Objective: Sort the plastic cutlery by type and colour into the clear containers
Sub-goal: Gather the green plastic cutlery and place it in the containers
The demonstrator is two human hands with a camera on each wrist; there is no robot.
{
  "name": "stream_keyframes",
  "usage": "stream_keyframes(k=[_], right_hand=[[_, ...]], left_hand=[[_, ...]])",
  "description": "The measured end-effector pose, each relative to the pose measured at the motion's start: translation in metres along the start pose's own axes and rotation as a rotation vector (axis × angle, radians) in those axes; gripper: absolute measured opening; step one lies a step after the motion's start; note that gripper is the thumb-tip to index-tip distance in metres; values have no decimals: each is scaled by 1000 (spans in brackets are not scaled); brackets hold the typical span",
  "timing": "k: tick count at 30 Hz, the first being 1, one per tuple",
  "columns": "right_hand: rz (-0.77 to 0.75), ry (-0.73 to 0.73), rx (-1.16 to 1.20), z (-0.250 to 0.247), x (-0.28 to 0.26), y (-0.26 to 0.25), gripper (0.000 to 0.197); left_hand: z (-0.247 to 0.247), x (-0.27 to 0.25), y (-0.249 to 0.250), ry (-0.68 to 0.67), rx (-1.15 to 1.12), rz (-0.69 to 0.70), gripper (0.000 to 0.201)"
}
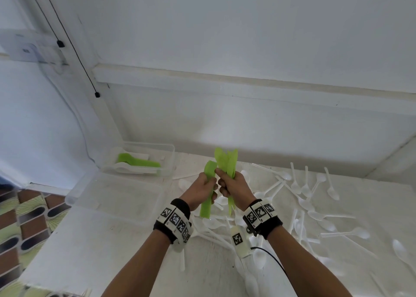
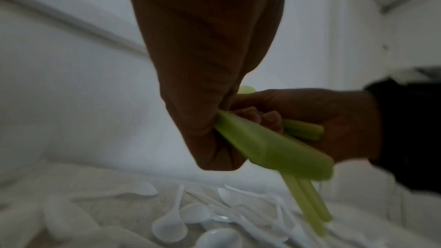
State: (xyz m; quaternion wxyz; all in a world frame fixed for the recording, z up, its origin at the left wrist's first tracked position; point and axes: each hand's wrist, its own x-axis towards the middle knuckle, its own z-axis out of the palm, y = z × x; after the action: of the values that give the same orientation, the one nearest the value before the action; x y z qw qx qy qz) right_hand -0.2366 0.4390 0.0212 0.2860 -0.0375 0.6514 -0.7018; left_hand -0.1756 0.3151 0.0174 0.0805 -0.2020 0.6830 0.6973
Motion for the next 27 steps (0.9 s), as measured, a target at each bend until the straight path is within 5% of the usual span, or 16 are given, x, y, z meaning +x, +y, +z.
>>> stream_keyframes(k=[9,23,27], right_hand=[[14,-35,130,-2,-7,-2,20],[286,-182,89,-6,-9,-4,26],[209,-163,67,-1,-9,-3,24]], left_hand=[[-19,5,5,50,-478,2,16],[-13,-6,10,18,-386,123,34],[-8,1,9,172,-323,125,25]])
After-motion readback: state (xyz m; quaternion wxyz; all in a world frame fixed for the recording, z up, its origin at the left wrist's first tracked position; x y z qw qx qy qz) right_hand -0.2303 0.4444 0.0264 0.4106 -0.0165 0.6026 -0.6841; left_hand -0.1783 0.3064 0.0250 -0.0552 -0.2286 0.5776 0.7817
